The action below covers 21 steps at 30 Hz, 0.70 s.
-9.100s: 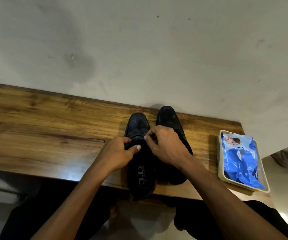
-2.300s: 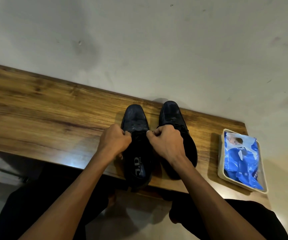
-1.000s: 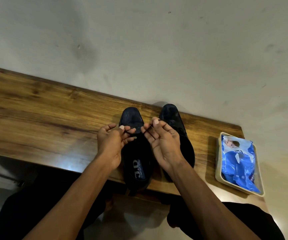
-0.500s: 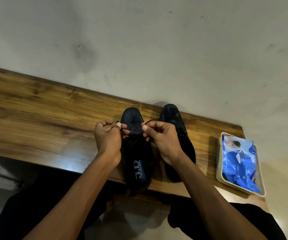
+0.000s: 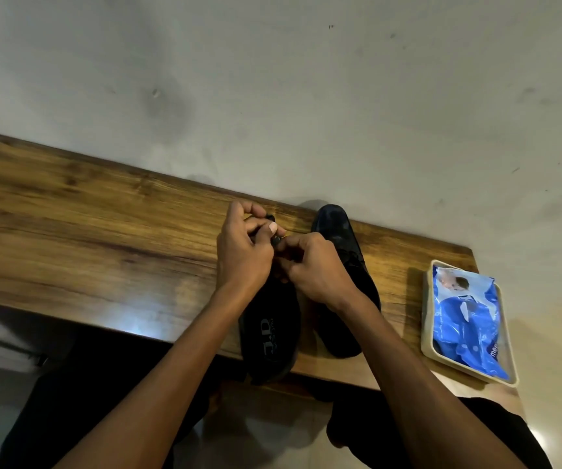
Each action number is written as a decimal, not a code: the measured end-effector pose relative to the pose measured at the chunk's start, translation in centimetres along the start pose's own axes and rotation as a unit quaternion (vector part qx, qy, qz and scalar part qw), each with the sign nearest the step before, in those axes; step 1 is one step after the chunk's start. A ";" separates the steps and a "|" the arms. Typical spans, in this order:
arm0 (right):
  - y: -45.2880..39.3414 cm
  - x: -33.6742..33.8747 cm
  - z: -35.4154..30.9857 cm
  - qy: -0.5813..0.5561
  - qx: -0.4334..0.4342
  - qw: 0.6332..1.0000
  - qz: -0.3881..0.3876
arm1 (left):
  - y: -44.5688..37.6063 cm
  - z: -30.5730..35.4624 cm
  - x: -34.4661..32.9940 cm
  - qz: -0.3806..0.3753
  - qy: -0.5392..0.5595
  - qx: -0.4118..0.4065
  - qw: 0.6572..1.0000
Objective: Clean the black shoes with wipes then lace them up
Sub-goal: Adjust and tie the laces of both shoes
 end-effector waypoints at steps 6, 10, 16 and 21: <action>0.2 -0.1 1.0 -0.093 -0.040 0.995 -0.005 | 0.0 -1.4 -0.7 -0.173 -0.125 0.050 0.976; 0.3 -0.4 1.4 -0.145 -0.074 0.987 -0.005 | 0.8 -1.7 -0.3 -0.215 -0.164 0.032 0.962; 0.5 -0.6 1.6 -0.217 -0.107 0.970 -0.012 | 0.0 -2.0 1.4 -0.135 -0.300 -0.013 0.944; 0.4 -0.7 1.7 -0.225 -0.112 0.968 -0.019 | 0.4 -2.5 0.9 -0.173 -0.294 0.003 0.940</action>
Point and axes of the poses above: each hand's wrist, its own y-axis away from the middle knuckle, its own x-axis out of the back of the hand, z = x × y, the point moved 9 cm from there along -y, towards the middle knuckle, and after that the axes turned 2 degrees about -y, right-handed, at the moved point
